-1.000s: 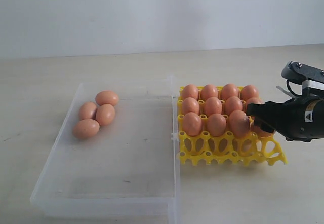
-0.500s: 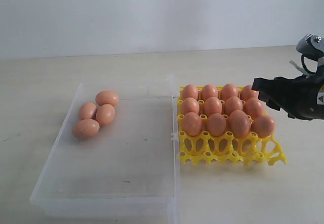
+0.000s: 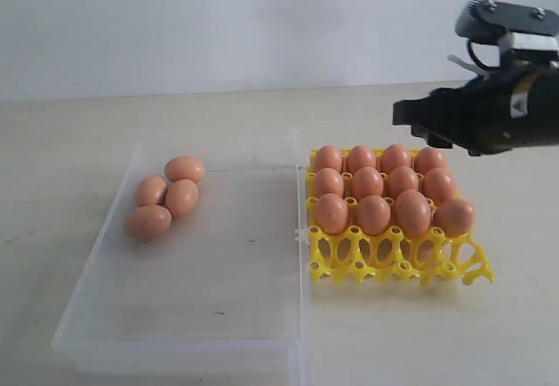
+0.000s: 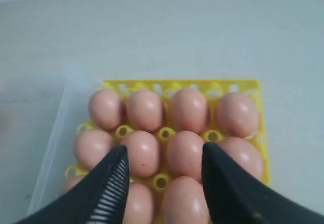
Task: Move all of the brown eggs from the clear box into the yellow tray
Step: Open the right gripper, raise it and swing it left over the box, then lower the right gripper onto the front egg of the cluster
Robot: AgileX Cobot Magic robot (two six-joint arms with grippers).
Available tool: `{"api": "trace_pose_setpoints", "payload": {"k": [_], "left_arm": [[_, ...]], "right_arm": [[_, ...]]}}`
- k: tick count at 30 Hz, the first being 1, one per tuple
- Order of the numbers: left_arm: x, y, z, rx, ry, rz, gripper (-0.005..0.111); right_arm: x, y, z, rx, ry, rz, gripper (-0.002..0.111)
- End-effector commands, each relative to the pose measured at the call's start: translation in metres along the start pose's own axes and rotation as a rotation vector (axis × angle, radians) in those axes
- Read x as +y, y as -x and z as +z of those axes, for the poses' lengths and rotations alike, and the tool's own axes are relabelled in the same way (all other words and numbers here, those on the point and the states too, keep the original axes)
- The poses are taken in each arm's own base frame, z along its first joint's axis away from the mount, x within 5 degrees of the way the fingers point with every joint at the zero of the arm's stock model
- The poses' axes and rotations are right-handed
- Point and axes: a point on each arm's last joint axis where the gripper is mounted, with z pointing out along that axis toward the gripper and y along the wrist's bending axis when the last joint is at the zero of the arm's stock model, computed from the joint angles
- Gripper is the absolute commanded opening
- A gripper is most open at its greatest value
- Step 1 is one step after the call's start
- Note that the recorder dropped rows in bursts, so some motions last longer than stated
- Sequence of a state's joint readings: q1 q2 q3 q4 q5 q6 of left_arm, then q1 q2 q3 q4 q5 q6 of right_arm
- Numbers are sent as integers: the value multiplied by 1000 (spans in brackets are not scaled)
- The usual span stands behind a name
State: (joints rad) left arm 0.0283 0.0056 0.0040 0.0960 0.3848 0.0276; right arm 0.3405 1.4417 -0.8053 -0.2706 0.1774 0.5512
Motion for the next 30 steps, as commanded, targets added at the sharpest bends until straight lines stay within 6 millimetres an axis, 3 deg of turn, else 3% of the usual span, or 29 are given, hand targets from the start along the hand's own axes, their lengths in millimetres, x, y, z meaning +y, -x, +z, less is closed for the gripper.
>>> {"api": "trace_pose_setpoints", "payload": {"k": [1,5,11,16,20,25,30], "left_arm": [[0,2,-1,-16,3,-7,0],[0,2,-1,-16,3,-7,0],[0,2,-1,-16,3,-7,0],[0,2,-1,-16,3,-7,0],[0,2,-1,-16,3,-7,0],[0,2,-1,-16,3,-7,0],[0,2,-1,-16,3,-7,0]], "right_arm": [[46,19,-4,142,133,-197,45],[89,24,5,294,262,-350,45],[137,26,31,417,274,-556,45],[180,20,52,419,310,-733,66],[211,17,66,384,349,-836,66],[238,9,85,355,406,-990,61],[251,4,103,345,443,-1089,60]]}}
